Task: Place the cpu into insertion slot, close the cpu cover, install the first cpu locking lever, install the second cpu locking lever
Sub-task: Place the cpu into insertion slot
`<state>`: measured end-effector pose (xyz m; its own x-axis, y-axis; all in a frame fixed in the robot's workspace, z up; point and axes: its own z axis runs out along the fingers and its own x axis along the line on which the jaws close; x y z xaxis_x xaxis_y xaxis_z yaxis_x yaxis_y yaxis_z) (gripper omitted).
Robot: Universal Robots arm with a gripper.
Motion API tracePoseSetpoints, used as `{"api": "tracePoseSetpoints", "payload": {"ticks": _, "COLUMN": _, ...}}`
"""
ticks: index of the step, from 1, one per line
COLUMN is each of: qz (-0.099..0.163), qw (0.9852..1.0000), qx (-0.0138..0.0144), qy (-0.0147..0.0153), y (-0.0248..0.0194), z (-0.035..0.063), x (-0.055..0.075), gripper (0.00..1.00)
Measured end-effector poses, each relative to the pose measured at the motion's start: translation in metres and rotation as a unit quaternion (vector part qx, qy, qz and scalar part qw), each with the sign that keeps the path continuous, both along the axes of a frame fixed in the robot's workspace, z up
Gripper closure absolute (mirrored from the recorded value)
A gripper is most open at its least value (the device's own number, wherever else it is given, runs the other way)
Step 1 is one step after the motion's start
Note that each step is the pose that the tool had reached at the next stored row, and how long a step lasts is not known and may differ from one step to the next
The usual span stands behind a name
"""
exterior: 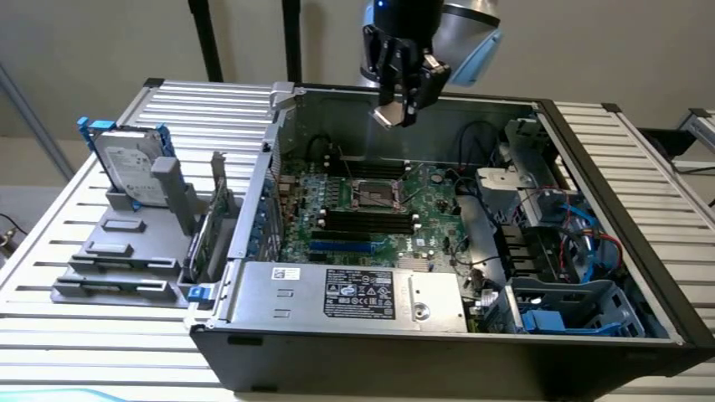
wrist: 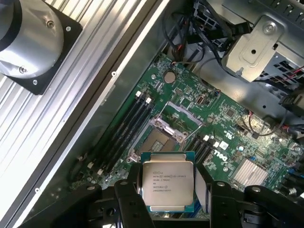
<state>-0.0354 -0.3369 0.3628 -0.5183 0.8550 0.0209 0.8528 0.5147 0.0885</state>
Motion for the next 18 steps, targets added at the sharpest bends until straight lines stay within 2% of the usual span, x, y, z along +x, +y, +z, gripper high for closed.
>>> {"api": "tracePoseSetpoints", "payload": {"ticks": 4, "qz": -0.033, "qw": 0.9995, "qx": 0.0, "qy": 0.0004, "y": 0.0, "z": 0.0, "x": 0.0, "gripper": 0.45}}
{"api": "tracePoseSetpoints", "payload": {"ticks": 8, "qz": -0.065, "qw": 0.9979, "qx": 0.0, "qy": 0.001, "y": 0.0, "z": -0.0001, "x": 0.0, "gripper": 0.45}}
{"api": "tracePoseSetpoints", "payload": {"ticks": 13, "qz": -0.104, "qw": 0.9946, "qx": -0.0001, "qy": 0.0033, "y": 0.0, "z": -0.0004, "x": 0.0, "gripper": 0.45}}
{"api": "tracePoseSetpoints", "payload": {"ticks": 18, "qz": -0.14, "qw": 0.9901, "qx": -0.0005, "qy": 0.0075, "y": 0.0, "z": -0.0007, "x": 0.0, "gripper": 0.45}}
